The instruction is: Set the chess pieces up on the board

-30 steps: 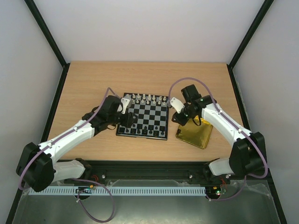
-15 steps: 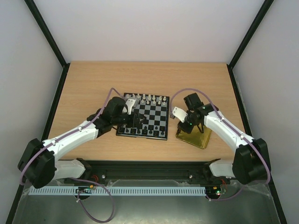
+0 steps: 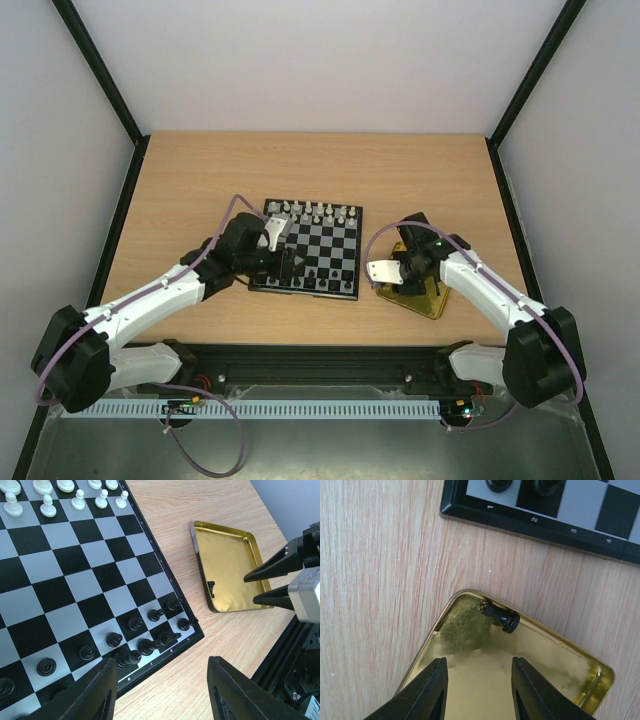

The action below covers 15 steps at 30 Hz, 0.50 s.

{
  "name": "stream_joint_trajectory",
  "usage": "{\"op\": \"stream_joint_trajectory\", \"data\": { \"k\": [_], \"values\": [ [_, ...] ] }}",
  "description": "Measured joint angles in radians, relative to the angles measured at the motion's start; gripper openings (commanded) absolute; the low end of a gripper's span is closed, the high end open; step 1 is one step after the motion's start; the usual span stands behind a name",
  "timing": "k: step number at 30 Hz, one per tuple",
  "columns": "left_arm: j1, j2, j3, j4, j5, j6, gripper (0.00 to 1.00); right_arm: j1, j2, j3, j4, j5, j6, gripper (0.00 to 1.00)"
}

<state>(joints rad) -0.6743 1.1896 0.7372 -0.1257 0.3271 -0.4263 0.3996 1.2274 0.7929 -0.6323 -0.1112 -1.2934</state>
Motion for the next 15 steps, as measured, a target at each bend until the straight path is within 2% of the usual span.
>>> {"op": "stream_joint_trajectory", "data": {
  "k": [7,15],
  "values": [
    [0.0,0.002,0.0,-0.001,-0.01,0.0,0.52,0.0,0.066,-0.019,0.059,0.005,-0.085,0.35],
    [0.0,0.022,0.0,-0.001,-0.012,0.0,0.52,0.0,0.128,-0.055,0.148,0.021,-0.093,0.34]
  ]
}}
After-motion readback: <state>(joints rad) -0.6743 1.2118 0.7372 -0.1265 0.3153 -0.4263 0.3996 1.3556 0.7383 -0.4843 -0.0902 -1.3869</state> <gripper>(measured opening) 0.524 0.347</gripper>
